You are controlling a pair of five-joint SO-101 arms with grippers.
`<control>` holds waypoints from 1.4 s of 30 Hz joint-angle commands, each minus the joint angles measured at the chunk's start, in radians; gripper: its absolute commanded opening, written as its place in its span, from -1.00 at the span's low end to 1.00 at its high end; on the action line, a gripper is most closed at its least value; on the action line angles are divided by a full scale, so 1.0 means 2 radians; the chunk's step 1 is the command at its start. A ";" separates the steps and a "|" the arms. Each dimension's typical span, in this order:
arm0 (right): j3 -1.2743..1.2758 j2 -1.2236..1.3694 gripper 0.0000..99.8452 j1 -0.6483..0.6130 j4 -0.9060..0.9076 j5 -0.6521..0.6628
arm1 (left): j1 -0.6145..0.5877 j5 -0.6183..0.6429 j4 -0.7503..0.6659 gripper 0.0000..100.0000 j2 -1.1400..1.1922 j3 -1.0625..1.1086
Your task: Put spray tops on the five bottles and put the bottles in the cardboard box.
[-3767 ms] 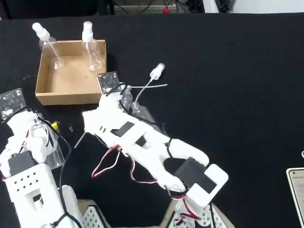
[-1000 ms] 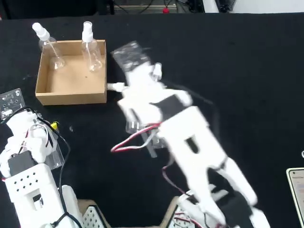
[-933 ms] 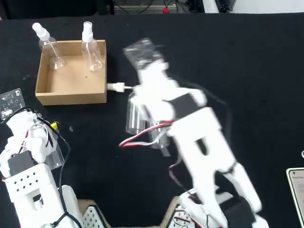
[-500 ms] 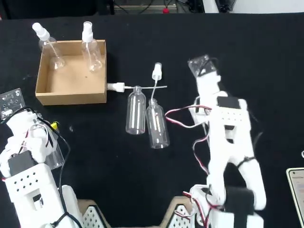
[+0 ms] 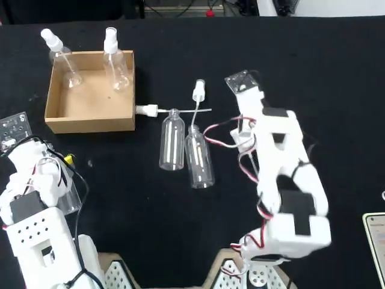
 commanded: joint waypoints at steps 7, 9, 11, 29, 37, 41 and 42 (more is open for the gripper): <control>-0.217 0.056 -0.55 -0.013 0.203 -0.036 | -0.004 -0.001 -0.012 -0.64 -0.008 -0.036; -0.251 0.069 -0.55 -0.015 0.232 -0.048 | -0.004 -0.001 -0.012 -0.64 -0.008 -0.036; -0.273 0.085 -0.55 -0.021 0.259 -0.057 | -0.004 -0.001 -0.012 -0.64 -0.008 -0.035; -0.288 0.193 -0.62 -0.025 0.260 -0.047 | -0.004 -0.002 -0.012 -0.64 -0.008 -0.034; -0.263 0.218 -0.62 -0.024 0.213 -0.045 | -0.004 -0.002 -0.012 -0.64 -0.008 -0.034; -0.262 0.224 -0.63 -0.024 0.210 -0.045 | -0.004 -0.002 -0.012 -0.64 -0.008 -0.034; -0.263 0.224 -0.67 -0.024 0.210 -0.045 | -0.004 -0.002 -0.012 -0.64 -0.008 -0.034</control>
